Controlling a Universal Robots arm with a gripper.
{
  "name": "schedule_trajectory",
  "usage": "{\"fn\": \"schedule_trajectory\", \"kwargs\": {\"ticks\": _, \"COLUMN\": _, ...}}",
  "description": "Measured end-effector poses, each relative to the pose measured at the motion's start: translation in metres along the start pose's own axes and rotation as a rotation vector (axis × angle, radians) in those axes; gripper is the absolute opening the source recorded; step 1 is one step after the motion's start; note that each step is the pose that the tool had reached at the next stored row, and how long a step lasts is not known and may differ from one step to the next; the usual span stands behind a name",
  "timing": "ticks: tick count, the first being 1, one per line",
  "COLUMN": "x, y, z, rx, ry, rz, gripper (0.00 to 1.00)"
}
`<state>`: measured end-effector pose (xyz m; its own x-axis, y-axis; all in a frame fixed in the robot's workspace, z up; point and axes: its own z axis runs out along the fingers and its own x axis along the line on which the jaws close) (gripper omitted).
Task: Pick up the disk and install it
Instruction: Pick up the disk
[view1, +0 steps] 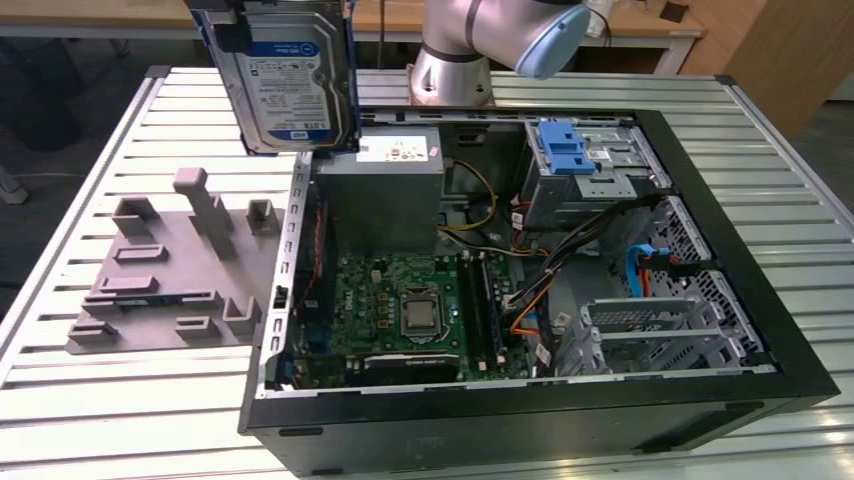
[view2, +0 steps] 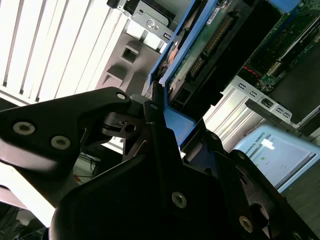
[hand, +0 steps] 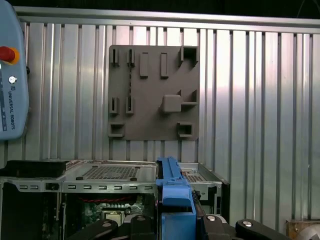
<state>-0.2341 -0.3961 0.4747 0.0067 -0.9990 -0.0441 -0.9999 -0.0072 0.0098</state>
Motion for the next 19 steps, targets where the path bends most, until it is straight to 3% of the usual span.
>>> {"fn": "schedule_trajectory", "kwargs": {"ticks": 14, "x": 0.0001, "y": -0.0118, "z": -0.0001, "rx": 0.0000, "ry": 0.0000, "rz": 0.000, "gripper": 0.36}}
{"fn": "schedule_trajectory", "kwargs": {"ticks": 19, "x": 0.0001, "y": -0.0190, "z": -0.0002, "rx": 0.0000, "ry": 0.0000, "rz": 0.000, "gripper": 0.36}}
